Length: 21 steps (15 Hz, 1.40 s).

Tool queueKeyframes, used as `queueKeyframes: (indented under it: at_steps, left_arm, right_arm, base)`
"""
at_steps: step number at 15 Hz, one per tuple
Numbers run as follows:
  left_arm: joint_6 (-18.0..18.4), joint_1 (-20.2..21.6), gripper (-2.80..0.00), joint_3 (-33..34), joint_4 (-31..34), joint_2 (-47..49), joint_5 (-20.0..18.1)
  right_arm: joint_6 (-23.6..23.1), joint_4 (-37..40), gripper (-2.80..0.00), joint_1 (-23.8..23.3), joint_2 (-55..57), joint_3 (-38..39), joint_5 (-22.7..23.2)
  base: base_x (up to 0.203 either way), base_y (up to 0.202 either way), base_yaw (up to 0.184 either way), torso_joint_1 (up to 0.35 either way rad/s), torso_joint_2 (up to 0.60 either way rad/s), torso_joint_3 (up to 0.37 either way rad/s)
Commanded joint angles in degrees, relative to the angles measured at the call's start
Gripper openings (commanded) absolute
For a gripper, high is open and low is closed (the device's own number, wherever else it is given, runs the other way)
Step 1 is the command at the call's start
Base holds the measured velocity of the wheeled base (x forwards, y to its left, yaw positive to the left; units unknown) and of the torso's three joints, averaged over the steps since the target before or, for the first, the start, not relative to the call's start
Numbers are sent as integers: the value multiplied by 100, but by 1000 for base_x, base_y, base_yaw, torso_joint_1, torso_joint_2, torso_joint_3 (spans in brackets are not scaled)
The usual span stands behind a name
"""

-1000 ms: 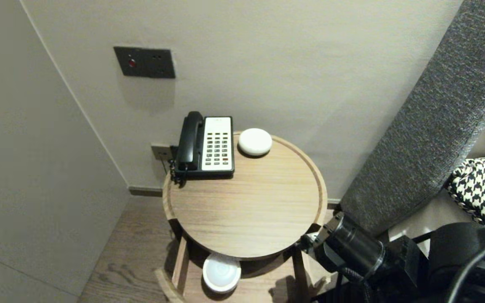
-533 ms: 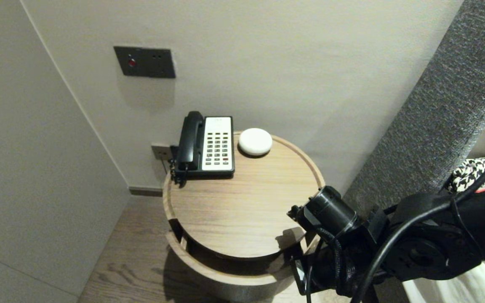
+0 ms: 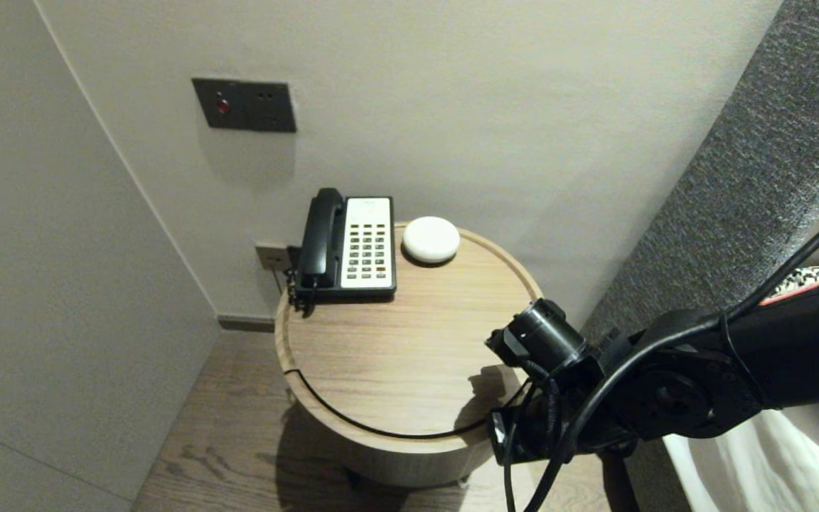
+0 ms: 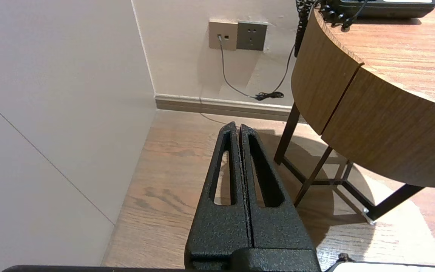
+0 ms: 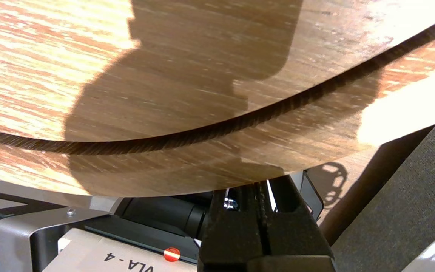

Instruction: Close the nightstand drawer, then open the nightstand drawer

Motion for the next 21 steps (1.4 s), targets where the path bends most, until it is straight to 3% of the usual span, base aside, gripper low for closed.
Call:
queueKeyframes:
  at_steps: [1, 6, 10, 13, 15, 19, 21]
  left_arm:
    - [-2, 5, -280, -2, -2, 0, 1]
    - [-2, 5, -280, -2, -2, 0, 1]
    - [-2, 5, -280, 9, -2, 0, 1]
    - [-2, 5, -280, -2, -2, 0, 1]
    - [-2, 5, -280, -2, -2, 0, 1]
    - [-2, 5, -280, -1, -2, 0, 1]
    - [-2, 5, -280, 9, -2, 0, 1]
  right_arm:
    - [17, 10, -280, 16, -25, 73, 5]
    - [38, 9, -280, 79, -569, 882, 6]
    - [54, -28, -280, -313, -1043, 1798, -27]
    - [-52, -60, -280, -1640, -1457, 2335, -65]
    - [-410, -70, -280, -2625, -1665, 2518, -71]
    - [-1743, -94, -280, -4933, -2122, 2432, -17]
    - [-2290, -59, -280, -5665, -2633, 1978, 162]
  base:
    - [0, 0, 0, 0, 0, 0]
    - [0, 0, 0, 0, 0, 0]
    - [0, 0, 0, 0, 0, 0]
    - [0, 0, 0, 0, 0, 0]
    - [0, 0, 0, 0, 0, 0]
    - [0, 0, 0, 0, 0, 0]
    - [0, 0, 0, 0, 0, 0]
